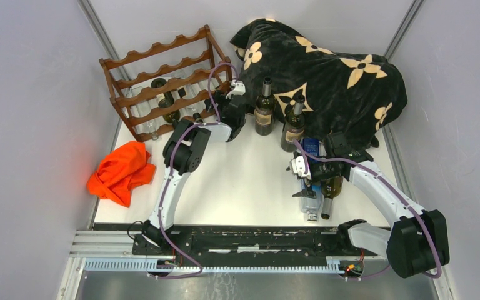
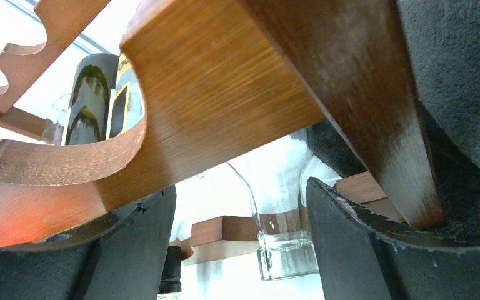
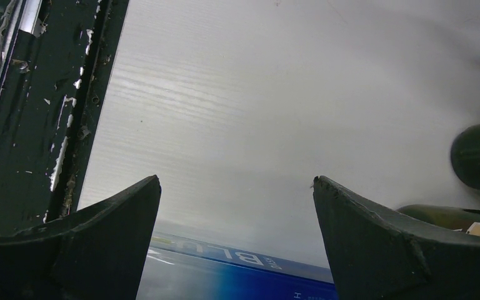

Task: Put the wine bottle on the wine rack
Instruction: Place the wine bottle in the wine rack.

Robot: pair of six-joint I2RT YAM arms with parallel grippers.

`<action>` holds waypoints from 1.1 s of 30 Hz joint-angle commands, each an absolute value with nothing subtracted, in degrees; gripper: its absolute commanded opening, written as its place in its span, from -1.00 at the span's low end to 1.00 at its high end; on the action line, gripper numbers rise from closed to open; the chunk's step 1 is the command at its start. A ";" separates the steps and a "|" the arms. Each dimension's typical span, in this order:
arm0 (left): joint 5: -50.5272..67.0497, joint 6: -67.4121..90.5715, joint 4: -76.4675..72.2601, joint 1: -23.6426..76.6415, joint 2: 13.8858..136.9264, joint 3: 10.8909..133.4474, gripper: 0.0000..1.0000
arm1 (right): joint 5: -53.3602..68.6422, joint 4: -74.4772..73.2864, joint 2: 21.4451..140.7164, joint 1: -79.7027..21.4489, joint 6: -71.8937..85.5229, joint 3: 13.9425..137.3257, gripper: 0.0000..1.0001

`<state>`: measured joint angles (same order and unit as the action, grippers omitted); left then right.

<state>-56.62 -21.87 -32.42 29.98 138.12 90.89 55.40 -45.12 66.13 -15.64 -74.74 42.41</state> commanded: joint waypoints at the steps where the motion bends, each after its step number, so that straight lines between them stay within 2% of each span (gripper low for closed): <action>1: -55.86 -21.14 -33.43 29.83 136.20 93.12 0.64 | 56.16 -45.48 66.11 -15.46 -75.80 44.91 0.96; 7: -55.69 -19.23 -31.20 30.97 132.47 91.07 0.66 | 56.16 -45.74 65.92 -15.49 -75.99 45.00 0.96; 18: -55.60 -5.23 -14.25 31.58 124.57 88.49 0.73 | 56.07 -45.94 65.31 -15.48 -76.24 44.91 0.96; 27: -48.36 10.33 4.95 31.81 117.05 86.21 0.77 | 55.72 -45.79 64.92 -15.46 -76.44 44.65 0.96; 33: -40.50 13.12 8.04 32.72 109.66 79.87 0.77 | 55.33 -45.54 64.62 -15.42 -76.22 44.47 0.96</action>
